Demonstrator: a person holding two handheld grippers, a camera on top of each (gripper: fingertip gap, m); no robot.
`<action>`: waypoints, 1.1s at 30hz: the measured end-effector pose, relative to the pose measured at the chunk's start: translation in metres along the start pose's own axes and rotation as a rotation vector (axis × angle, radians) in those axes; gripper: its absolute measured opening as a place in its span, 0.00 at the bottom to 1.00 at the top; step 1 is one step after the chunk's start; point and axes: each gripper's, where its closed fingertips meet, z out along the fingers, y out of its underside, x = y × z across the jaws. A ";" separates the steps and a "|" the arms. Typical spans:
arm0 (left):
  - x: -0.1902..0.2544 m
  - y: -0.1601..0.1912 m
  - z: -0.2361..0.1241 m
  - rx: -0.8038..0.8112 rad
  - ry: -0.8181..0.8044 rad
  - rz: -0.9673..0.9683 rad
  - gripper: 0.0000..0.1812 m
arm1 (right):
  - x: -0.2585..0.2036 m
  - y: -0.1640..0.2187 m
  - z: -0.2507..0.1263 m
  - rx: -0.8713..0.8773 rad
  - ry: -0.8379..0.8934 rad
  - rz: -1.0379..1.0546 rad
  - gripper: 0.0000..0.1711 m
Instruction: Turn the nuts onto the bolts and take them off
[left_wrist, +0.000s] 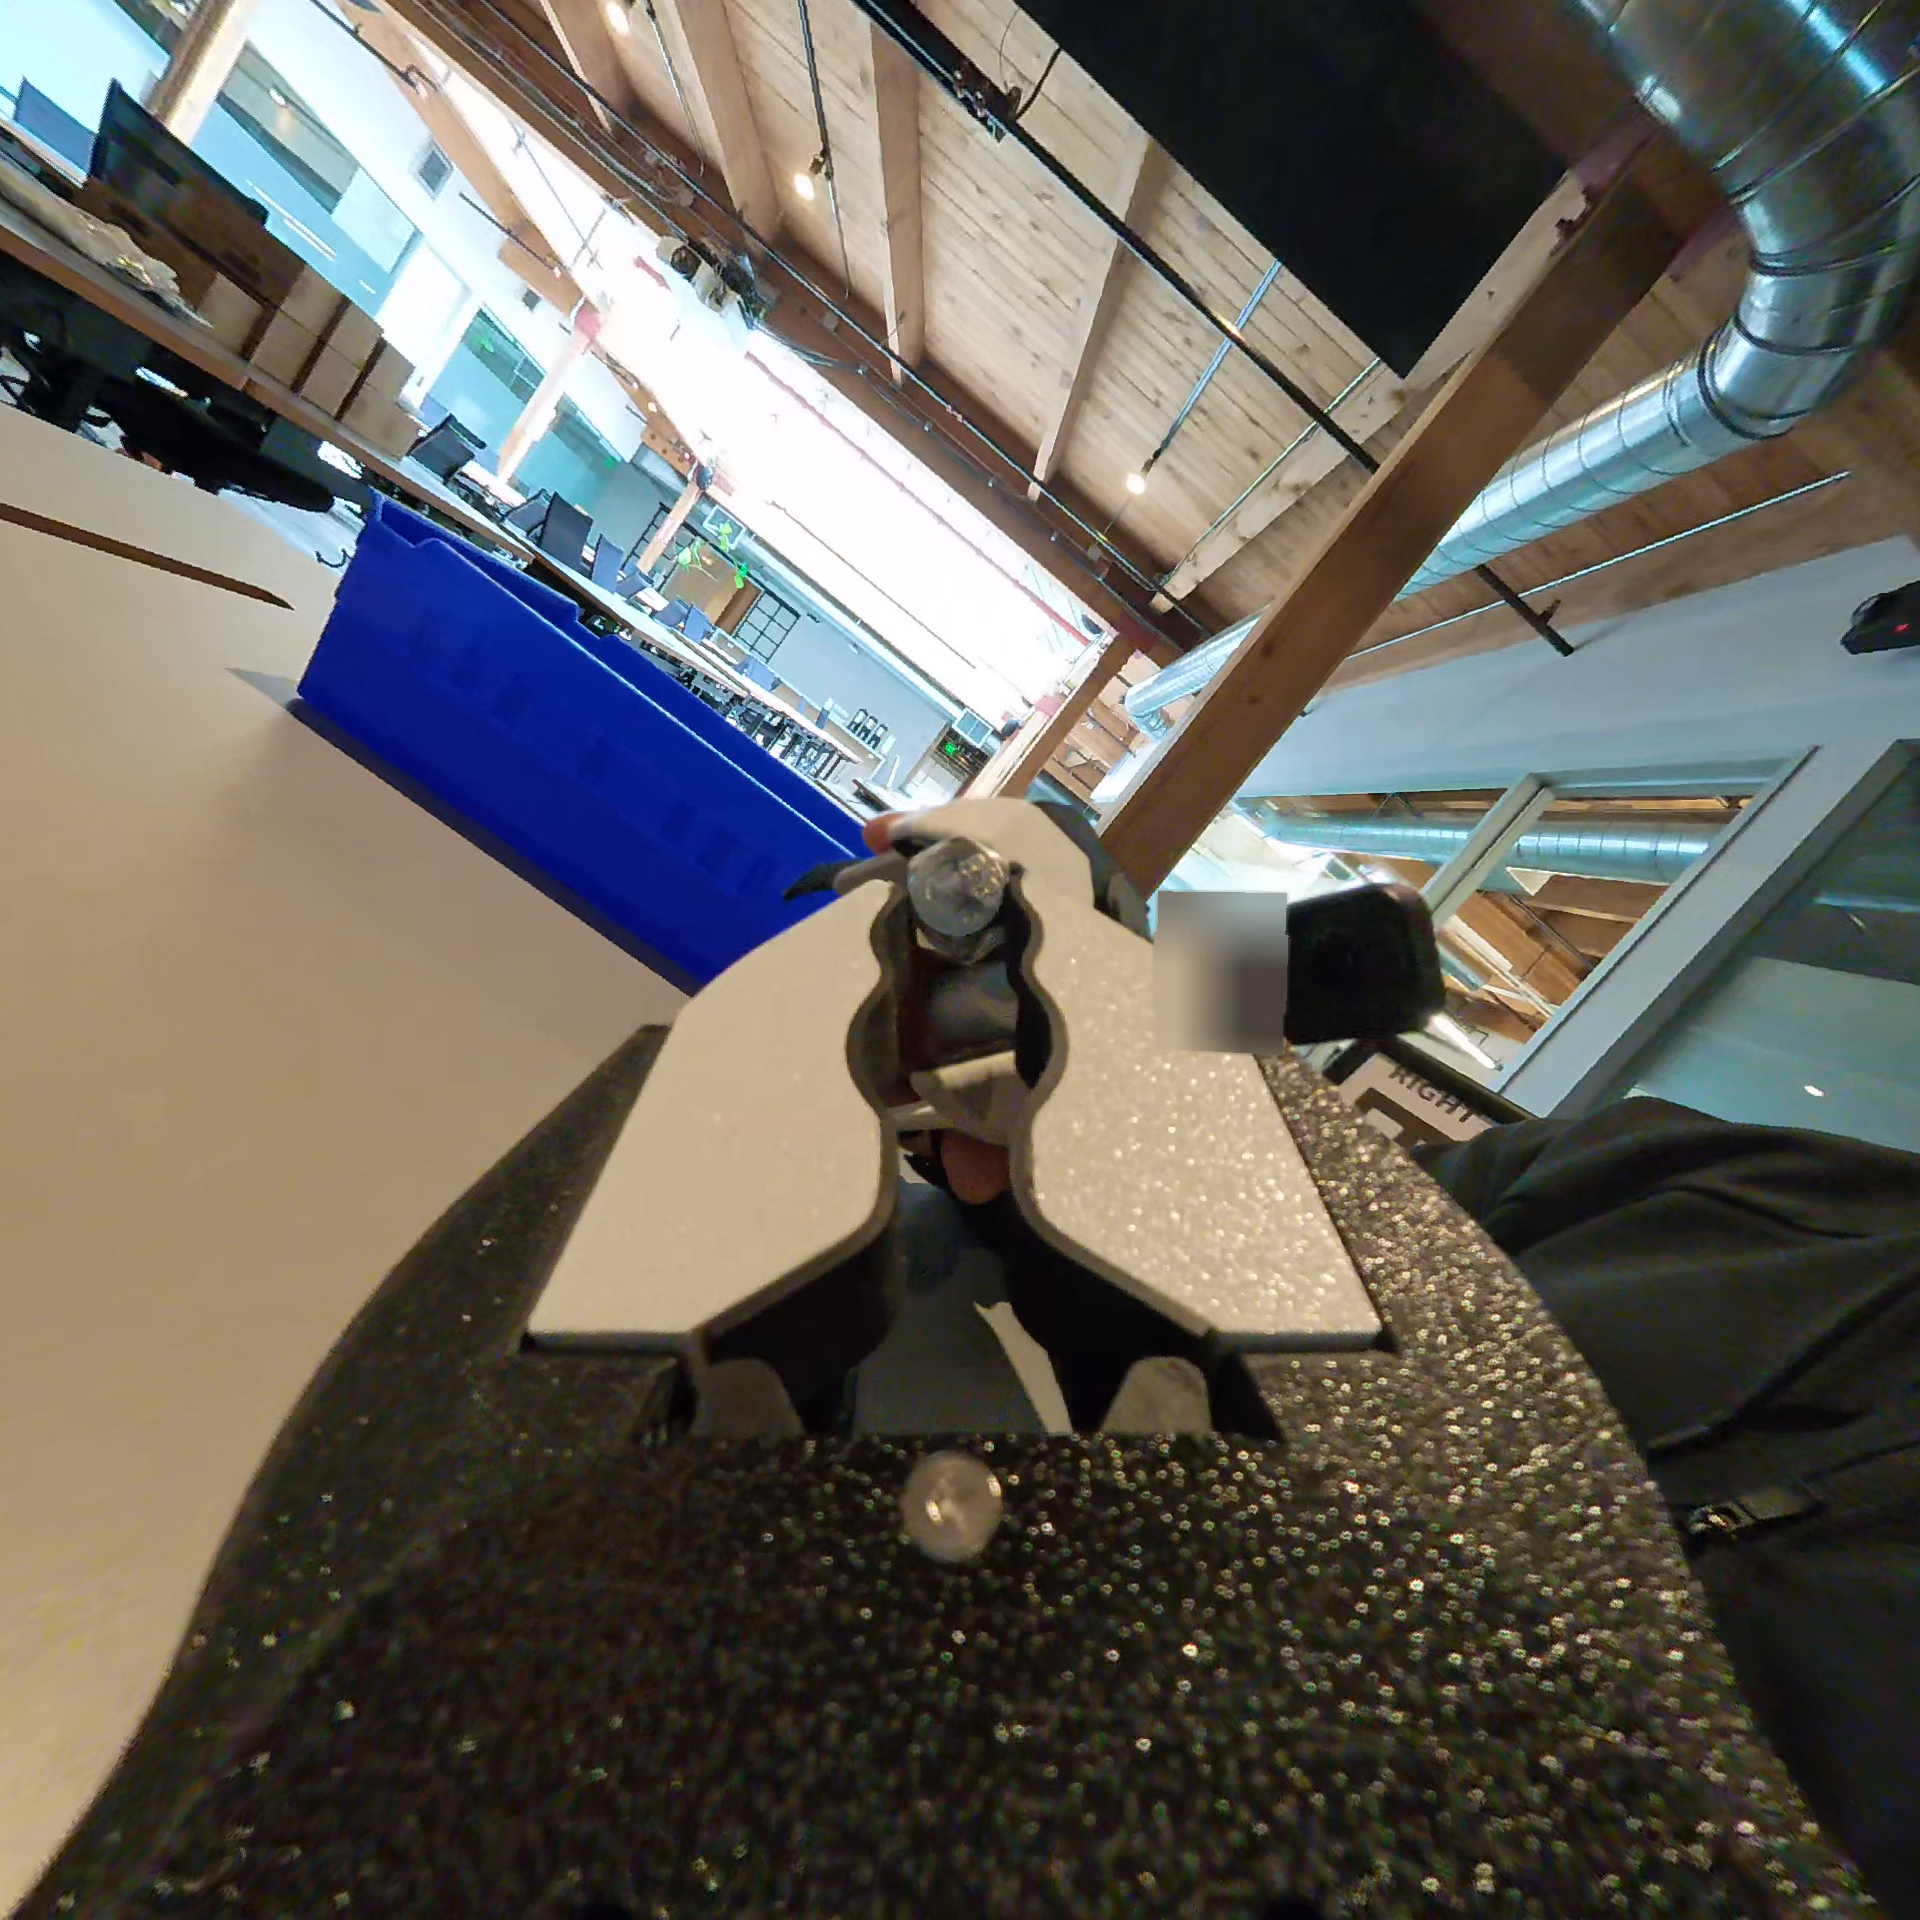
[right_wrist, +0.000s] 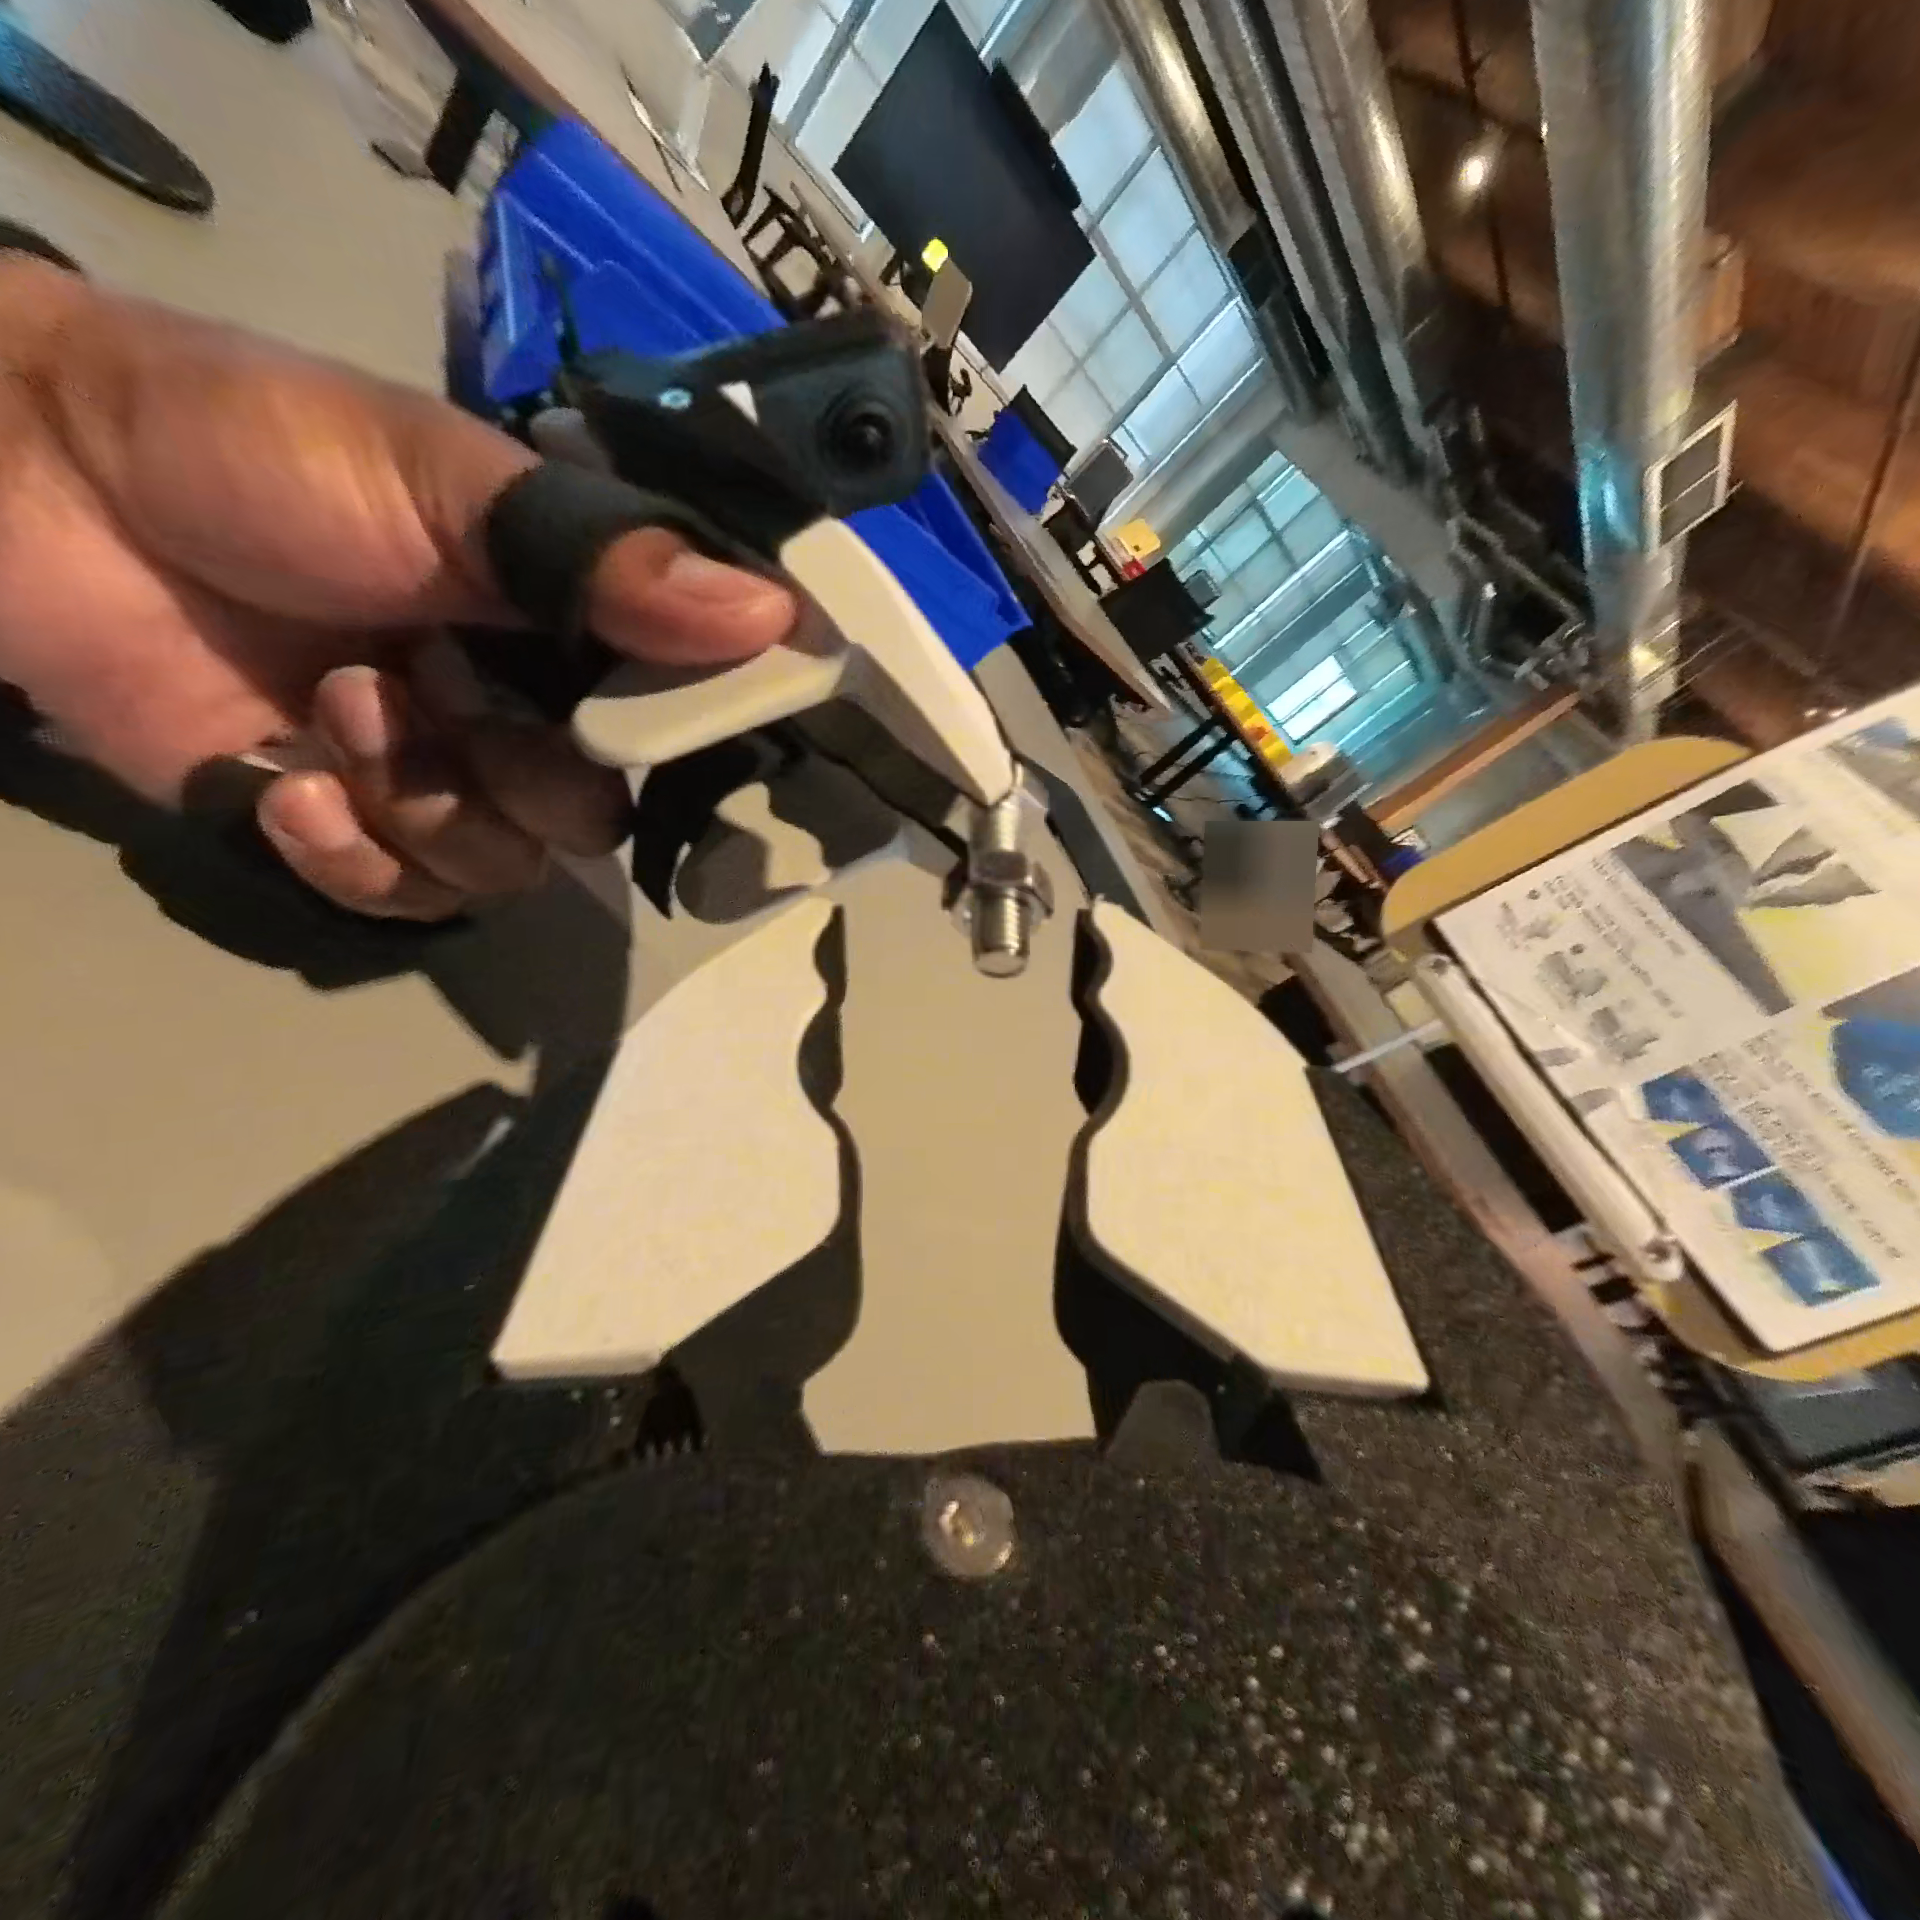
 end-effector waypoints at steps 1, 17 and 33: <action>0.000 0.001 0.000 -0.004 0.001 -0.002 0.09 | 0.000 -0.001 0.000 -0.004 0.016 -0.019 0.21; -0.001 -0.002 -0.001 0.003 -0.026 0.036 0.09 | 0.006 -0.006 -0.004 0.186 -0.336 0.804 0.26; -0.004 0.004 0.001 -0.026 -0.017 -0.013 0.09 | 0.000 0.000 0.003 0.012 -0.099 0.351 0.11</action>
